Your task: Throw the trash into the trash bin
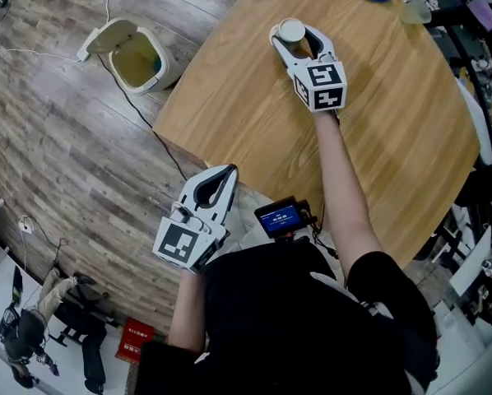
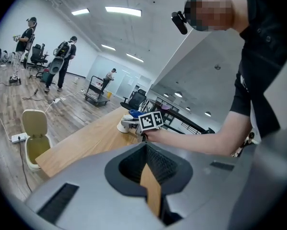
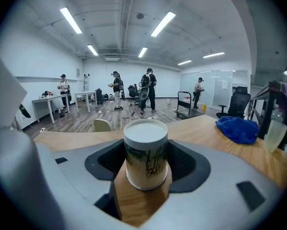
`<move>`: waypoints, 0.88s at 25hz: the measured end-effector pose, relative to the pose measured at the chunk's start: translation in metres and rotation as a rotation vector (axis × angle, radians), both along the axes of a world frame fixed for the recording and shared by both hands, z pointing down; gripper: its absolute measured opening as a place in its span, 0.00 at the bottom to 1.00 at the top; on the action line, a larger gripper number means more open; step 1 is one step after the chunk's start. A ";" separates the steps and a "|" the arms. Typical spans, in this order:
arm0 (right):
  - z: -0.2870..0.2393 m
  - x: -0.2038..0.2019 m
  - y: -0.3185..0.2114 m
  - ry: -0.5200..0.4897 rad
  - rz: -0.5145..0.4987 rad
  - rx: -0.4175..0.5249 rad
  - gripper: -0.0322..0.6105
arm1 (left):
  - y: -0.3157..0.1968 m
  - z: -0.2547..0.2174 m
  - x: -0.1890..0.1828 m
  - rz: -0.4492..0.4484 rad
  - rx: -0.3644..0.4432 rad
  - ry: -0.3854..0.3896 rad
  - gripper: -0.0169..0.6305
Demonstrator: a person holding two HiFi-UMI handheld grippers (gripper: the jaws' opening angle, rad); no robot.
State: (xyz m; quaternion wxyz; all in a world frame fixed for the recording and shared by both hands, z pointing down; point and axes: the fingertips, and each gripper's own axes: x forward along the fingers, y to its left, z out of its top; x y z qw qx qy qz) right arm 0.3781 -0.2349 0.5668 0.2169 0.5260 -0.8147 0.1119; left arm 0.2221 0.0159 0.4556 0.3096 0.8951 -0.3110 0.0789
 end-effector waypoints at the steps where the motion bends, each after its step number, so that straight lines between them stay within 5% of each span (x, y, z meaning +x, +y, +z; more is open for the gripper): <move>1: 0.001 -0.012 -0.002 0.004 -0.010 0.001 0.47 | 0.001 0.002 -0.010 -0.011 -0.001 0.001 0.02; 14: 0.021 -0.244 0.001 -0.012 -0.188 0.014 0.47 | 0.003 0.018 -0.199 -0.199 0.043 0.034 0.02; 22: 0.040 -0.354 -0.016 -0.042 -0.316 -0.028 0.47 | -0.014 0.043 -0.262 -0.293 -0.010 0.028 0.02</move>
